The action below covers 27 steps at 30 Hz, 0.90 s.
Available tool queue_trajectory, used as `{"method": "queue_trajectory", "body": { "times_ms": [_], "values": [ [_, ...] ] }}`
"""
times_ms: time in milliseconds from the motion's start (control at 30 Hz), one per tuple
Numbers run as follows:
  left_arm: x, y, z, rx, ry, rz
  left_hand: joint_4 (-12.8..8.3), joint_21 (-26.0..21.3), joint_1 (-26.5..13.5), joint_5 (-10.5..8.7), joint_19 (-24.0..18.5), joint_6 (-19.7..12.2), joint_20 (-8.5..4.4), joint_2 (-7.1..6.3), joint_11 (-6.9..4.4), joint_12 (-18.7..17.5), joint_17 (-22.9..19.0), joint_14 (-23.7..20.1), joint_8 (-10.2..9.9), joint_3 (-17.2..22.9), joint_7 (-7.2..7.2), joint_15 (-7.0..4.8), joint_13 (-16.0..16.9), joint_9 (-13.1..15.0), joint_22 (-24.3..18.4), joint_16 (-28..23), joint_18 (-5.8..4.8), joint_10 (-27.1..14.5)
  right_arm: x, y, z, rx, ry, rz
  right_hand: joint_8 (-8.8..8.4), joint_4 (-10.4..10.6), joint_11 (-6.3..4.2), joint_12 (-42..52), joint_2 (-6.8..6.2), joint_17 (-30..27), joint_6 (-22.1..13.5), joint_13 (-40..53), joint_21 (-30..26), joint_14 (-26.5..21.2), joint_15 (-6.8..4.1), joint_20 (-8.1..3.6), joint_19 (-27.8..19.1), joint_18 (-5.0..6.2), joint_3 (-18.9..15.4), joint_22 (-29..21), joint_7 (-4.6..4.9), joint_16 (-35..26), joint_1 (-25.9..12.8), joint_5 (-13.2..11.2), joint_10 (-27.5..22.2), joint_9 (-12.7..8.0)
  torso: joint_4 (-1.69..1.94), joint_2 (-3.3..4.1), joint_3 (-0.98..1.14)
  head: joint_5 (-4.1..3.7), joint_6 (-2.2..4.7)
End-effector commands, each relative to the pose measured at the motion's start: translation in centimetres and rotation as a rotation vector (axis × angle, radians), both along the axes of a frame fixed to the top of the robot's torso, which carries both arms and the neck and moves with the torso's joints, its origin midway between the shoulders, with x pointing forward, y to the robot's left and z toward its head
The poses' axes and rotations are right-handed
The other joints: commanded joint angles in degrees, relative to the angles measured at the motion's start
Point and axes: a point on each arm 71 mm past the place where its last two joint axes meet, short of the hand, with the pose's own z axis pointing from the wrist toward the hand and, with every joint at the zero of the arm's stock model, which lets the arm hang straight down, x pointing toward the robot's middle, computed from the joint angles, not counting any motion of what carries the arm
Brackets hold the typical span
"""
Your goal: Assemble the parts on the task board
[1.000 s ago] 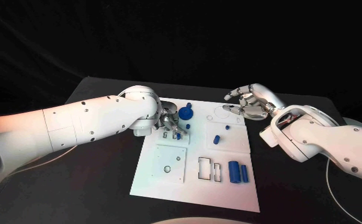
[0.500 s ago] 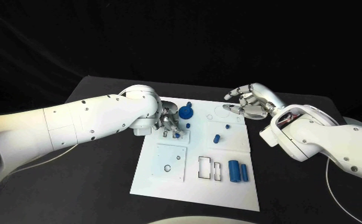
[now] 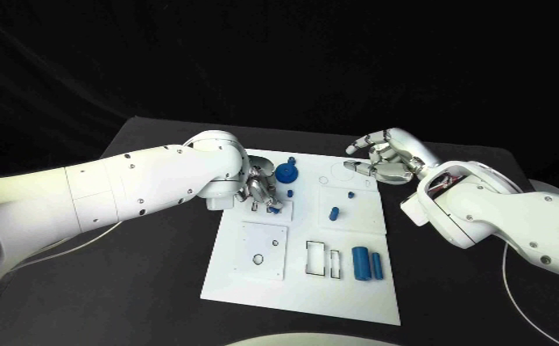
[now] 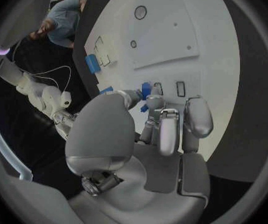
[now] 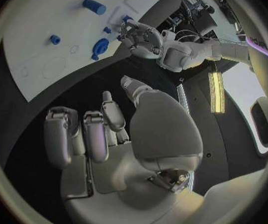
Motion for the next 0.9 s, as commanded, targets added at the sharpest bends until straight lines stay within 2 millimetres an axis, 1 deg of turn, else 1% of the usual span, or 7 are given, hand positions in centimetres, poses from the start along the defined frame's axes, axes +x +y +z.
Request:
{"method": "queue_trajectory", "body": {
  "times_ms": [33, 267, 333, 400, 467, 633, 900],
  "values": [
    [-0.2, -0.1, 0.2, -0.045, 0.007, 0.024, -6.2, 0.2, -0.7, 0.21, -0.1, -0.3, -0.2, -0.61, -0.04, 0.2, 11.0, 4.6, 2.0, 7.4, -0.29, -0.44, 0.2, 5.7, 0.0, 0.2, -1.08, 0.5, 0.0, 0.0, 0.0, -0.021, -0.015, 0.017, 0.32, 0.2, -0.1, -0.2, 0.35, 7.1, -0.1, -0.1, -0.2, 4.1, 0.0, 0.09, 1.0, 0.4, -0.1, 9.8, 0.0, -0.2, 0.3, 0.3, -0.2, 0.1, 0.0, 0.05, 0.0, -0.09, 0.14],
    [-0.5, 0.5, 0.7, -0.084, -0.011, 0.063, -7.0, 0.4, -1.6, 0.19, 0.3, -0.4, -0.28, -1.04, -0.12, 0.8, 11.3, 4.7, 2.7, 9.1, -0.39, -0.55, 0.8, 6.8, 0.5, 0.4, -1.16, 1.2, 0.0, -0.1, 0.0, -0.026, -0.02, 0.015, 0.34, 0.3, -0.1, -0.2, 0.34, 7.1, -0.1, -0.1, -0.3, 4.1, 0.01, 0.09, 1.0, 0.42, -0.1, 9.8, 0.01, -0.2, 0.2, 0.3, -0.2, 0.1, 0.05, 0.01, 0.07, -0.2, 0.11],
    [-0.6, 0.8, 0.9, -0.093, -0.021, 0.075, -7.5, 0.6, -1.9, 0.2, 0.5, -0.4, -0.35, -1.34, -0.21, 1.2, 11.5, 4.8, 2.9, 9.9, -0.46, -0.63, 1.2, 7.3, 0.9, 0.5, -1.24, 1.5, 0.0, -0.1, 0.0, -0.026, -0.02, 0.013, 0.34, 0.3, -0.1, -0.2, 0.34, 7.1, -0.1, -0.1, -0.3, 4.1, 0.01, 0.09, 1.0, 0.42, -0.1, 9.8, 0.01, -0.2, 0.2, 0.3, -0.2, 0.1, 0.06, -0.02, 0.05, -0.18, 0.13],
    [-0.6, 1.0, 1.1, -0.1, -0.04, 0.087, -8.7, 0.9, -2.2, 0.25, 1.0, -0.3, -0.52, -2.19, -0.37, 1.9, 11.8, 4.9, 3.4, 12.0, -0.57, -0.8, 1.9, 8.0, 1.6, 0.7, -1.36, 2.1, 0.0, -0.2, 0.0, -0.026, -0.019, 0.012, 0.34, 0.3, -0.1, -0.2, 0.34, 7.1, -0.1, -0.1, -0.3, 4.1, 0.01, 0.09, 1.0, 0.42, -0.1, 9.8, 0.01, -0.2, 0.2, 0.3, -0.2, 0.1, 0.12, -0.1, 0.08, -0.2, 0.09],
    [-0.7, 1.2, 1.2, -0.104, -0.052, 0.095, -9.3, 1.3, -2.9, 0.31, 1.5, 0.0, -0.62, -2.85, -0.52, 2.6, 11.9, 4.9, 3.7, 13.3, -0.71, -0.92, 2.7, 8.5, 2.3, 0.8, -1.5, 2.9, 0.1, -0.2, 0.0, -0.026, -0.019, 0.011, 0.34, 0.3, -0.1, -0.2, 0.34, 7.1, -0.1, -0.1, -0.3, 4.1, 0.01, 0.09, 1.0, 0.42, -0.1, 9.8, 0.01, -0.2, 0.2, 0.3, -0.2, 0.1, 0.14, -0.04, 0.06, -0.25, 0.17],
    [-0.8, 1.4, 1.3, -0.101, -0.088, 0.102, -10.6, 1.9, -5.2, 0.77, 2.5, 1.0, -0.99, -4.46, -1.03, 3.8, 12.1, 5.0, 4.6, 16.3, -1.28, -1.36, 3.8, 9.6, 3.7, 0.8, -1.77, 4.3, 0.1, -0.3, 0.0, -0.026, -0.018, 0.009, 0.37, 0.4, -0.09, -0.2, 0.33, 7.0, -0.1, -0.1, -0.2, 4.1, 0.01, 0.09, 1.0, 0.41, -0.2, 9.8, 0.01, -0.2, 0.1, 0.3, -0.2, 0.1, 0.15, 0.02, 0.02, -0.23, 0.02],
    [-1.0, 1.5, 0.9, -0.072, -0.141, 0.094, -11.9, 2.5, -7.2, 1.29, 3.3, 1.9, -1.37, -5.36, -1.51, 4.6, 12.0, 5.0, 5.3, 18.1, -1.81, -1.78, 4.6, 10.5, 4.9, 0.8, -2.0, 5.4, 0.1, -0.3, -0.1, -0.027, -0.017, 0.008, 0.37, 0.4, -0.09, -0.2, 0.33, 7.0, -0.1, -0.1, -0.2, 4.1, 0.01, 0.09, 1.0, 0.41, -0.2, 9.8, 0.01, -0.2, 0.1, 0.3, -0.2, 0.1, 0.13, 0.01, 0.0, -0.04, -0.08]
  ]
}}
